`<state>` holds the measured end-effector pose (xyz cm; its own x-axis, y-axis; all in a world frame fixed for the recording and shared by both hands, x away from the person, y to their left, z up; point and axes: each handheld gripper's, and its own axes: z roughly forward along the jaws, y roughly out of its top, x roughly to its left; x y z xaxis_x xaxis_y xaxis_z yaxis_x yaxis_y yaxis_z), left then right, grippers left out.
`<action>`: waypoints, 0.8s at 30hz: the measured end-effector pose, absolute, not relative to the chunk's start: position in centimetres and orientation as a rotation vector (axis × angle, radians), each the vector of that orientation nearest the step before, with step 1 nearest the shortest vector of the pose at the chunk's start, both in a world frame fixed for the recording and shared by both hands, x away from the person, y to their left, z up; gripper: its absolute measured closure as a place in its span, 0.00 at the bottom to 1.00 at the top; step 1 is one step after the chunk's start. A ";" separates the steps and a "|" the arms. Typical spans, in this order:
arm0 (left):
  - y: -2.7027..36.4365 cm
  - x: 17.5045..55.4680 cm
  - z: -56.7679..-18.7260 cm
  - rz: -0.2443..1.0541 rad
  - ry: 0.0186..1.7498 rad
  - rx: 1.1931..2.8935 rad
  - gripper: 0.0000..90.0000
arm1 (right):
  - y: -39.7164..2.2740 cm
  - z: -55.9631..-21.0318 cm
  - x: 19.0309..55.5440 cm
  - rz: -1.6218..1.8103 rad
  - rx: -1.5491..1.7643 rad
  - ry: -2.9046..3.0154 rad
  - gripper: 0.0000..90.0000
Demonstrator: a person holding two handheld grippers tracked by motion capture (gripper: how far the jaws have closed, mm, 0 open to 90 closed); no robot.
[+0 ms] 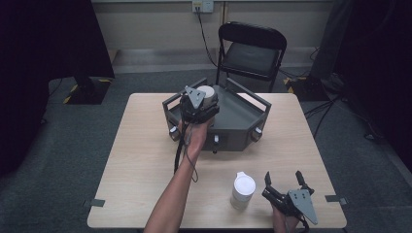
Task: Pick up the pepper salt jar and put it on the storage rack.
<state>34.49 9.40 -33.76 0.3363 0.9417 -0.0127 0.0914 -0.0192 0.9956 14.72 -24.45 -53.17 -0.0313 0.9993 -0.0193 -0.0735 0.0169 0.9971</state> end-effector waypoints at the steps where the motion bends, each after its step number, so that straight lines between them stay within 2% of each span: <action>1: 9.4 34.4 -33.8 0.909 1.009 1.416 0.27 | -24.5 -53.2 14.7 1.253 1.127 1.187 0.01; 7: 9.4 34.1 -34.3 0.932 0.965 1.389 0.19 | -24.5 -53.2 14.7 1.254 1.126 1.187 0.01; 9: 9.5 34.0 -34.5 0.937 0.954 1.377 0.12 | -24.5 -53.2 14.7 1.254 1.126 1.187 0.01; 14: 9.5 33.5 -34.6 0.953 0.945 1.348 0.01 | -24.5 -53.2 14.7 1.254 1.125 1.188 0.01; 24: 10.1 32.0 -35.4 0.950 0.926 1.311 0.00 | -24.5 -53.2 14.7 1.256 1.123 1.190 0.01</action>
<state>32.01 10.13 -35.43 0.3473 0.9377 -0.0127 -0.0373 0.0273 0.9989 14.72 -24.52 -53.18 -0.0354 0.9992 -0.0206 -0.0744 0.0179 0.9971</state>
